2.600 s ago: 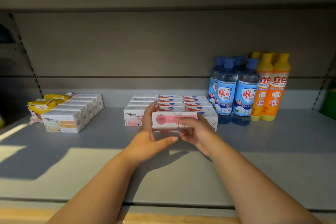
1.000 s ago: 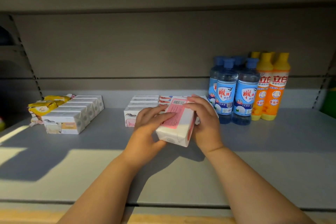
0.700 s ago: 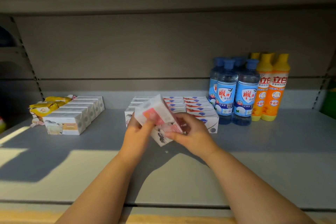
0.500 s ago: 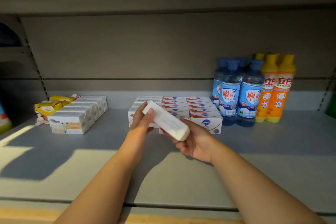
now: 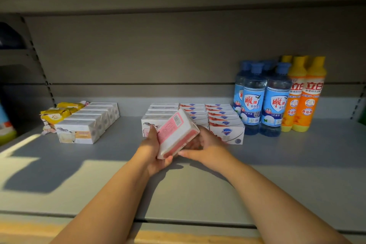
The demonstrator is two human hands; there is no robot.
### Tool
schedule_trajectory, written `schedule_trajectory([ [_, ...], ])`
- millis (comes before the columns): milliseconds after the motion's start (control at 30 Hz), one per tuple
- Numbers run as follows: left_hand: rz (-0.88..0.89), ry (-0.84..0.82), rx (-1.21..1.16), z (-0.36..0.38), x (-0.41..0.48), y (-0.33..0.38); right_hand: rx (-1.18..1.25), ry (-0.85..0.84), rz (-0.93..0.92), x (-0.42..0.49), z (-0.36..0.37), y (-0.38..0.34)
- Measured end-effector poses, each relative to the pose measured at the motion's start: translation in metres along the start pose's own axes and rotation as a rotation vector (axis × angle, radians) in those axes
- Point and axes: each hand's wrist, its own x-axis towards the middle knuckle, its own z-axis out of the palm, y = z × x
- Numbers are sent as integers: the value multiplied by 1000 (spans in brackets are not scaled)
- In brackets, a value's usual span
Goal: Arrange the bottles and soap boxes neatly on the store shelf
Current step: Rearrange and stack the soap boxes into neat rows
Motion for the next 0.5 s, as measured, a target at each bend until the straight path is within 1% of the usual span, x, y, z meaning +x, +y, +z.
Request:
schedule_trajectory([
  [67,-115,-150,-5,0,-4,-1,-11,84,-104,-2,-3,-1],
  [133,-165,-254,77,0,-8,-1,18,65,-141,-5,-4,0],
  [167,-163,-270,147,1,-8,-2,67,44,-149,-5,-1,1],
  [200,-129,-250,226,2,-8,-3,134,38,-160,-5,1,2],
  [233,-62,-196,311,5,-7,-4,213,49,-163,-3,3,2],
  [300,138,-36,463,7,-6,-5,337,94,-128,0,3,0],
  [333,229,14,467,7,-6,-4,336,116,-104,2,1,0],
  [367,285,22,420,6,-5,-3,259,151,-95,3,-1,1],
  [400,308,-10,360,5,-4,-1,123,196,-111,4,-4,3],
  [433,307,-68,317,3,-4,1,-37,230,-154,4,-5,5],
  [500,294,-216,274,-2,-3,2,-293,227,-277,2,-3,6],
])
